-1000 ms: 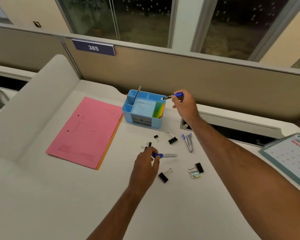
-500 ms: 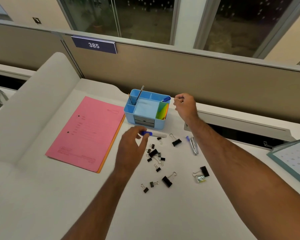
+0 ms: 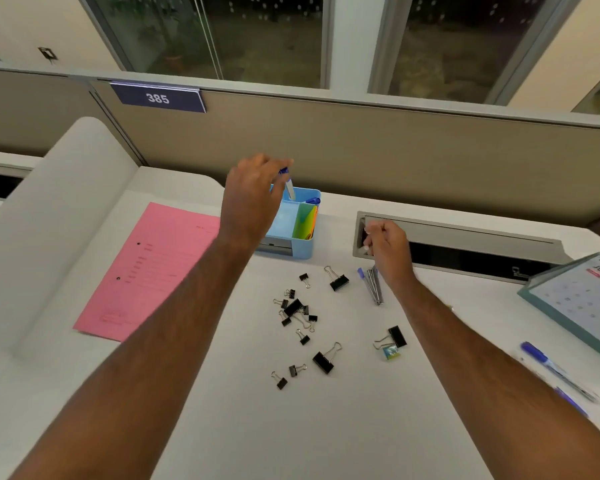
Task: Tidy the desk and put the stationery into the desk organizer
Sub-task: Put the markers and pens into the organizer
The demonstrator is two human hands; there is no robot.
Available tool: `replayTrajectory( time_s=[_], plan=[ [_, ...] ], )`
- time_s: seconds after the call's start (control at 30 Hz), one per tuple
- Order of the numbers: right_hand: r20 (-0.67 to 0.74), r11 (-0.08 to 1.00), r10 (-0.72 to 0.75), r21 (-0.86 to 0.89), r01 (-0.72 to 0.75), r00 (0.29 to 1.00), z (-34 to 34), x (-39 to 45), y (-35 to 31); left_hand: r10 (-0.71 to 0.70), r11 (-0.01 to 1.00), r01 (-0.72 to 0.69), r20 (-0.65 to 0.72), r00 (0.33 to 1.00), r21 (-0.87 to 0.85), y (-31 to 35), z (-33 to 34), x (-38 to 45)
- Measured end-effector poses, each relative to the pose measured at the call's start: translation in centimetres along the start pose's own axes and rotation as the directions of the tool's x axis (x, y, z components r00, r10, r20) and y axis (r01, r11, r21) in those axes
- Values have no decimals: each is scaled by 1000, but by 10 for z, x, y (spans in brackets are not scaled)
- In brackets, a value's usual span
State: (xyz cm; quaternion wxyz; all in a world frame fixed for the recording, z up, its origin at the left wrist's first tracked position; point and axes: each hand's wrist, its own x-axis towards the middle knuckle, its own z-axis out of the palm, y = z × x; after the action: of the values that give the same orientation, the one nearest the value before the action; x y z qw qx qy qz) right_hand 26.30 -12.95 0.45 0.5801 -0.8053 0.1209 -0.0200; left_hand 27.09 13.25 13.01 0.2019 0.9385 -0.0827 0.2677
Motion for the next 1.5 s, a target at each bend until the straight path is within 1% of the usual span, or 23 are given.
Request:
replayTrajectory(
  time_s=[0.1,0.23,0.4,0.47,0.53,0.6,0.73,0.83,0.9,0.97,1.03,1.13,1.23,1.3,1.4,1.5],
  plan=[
    [17,999,19,48,-20,1000,-17,-18,14,79,996,-81,66,995,33,4,15,19],
    [6,997,53,62,-53,999,-35,-36,35,118,990,-129,165,979,59,5,38,31],
    [-22,992,111,54,-110,994,-52,-50,59,184,976,-205,221,958,78,7,55,31],
    [-34,991,116,70,-114,993,-56,-54,66,177,978,-199,251,952,67,6,62,28],
    [-41,990,121,78,-118,992,-60,-58,71,161,976,-196,299,941,91,4,69,22],
    [-45,989,126,89,-121,991,-63,-62,75,128,981,-168,321,938,98,4,75,15],
    [-45,991,122,60,-119,992,-69,-69,80,26,997,-49,339,940,59,9,81,0],
    [-50,992,120,37,-118,992,-76,-77,82,11,1000,-9,301,954,-10,19,85,-20],
    [-64,993,113,-8,-114,992,-85,-83,83,19,999,-9,281,960,-39,29,87,-38],
    [-80,992,98,-75,-104,992,-99,-89,89,11,996,16,298,955,-87,41,90,-58],
    [-86,978,68,-193,-83,994,-116,-96,96,29,989,21,330,943,-146,51,94,-80],
    [-108,922,18,-382,-59,994,-149,-109,107,68,981,8,379,923,-194,64,101,-111],
    [-158,847,52,-517,-127,986,-186,-126,122,63,978,25,406,912,-208,75,108,-139],
    [-212,806,70,-564,-180,975,-212,-144,134,58,979,30,420,906,-200,80,111,-157],
    [-288,777,23,-597,-199,957,-250,-175,151,42,983,44,456,889,-176,86,113,-180],
    [-321,681,-5,-694,-232,947,-280,-196,171,24,987,60,496,868,-152,90,112,-199]
  ],
)
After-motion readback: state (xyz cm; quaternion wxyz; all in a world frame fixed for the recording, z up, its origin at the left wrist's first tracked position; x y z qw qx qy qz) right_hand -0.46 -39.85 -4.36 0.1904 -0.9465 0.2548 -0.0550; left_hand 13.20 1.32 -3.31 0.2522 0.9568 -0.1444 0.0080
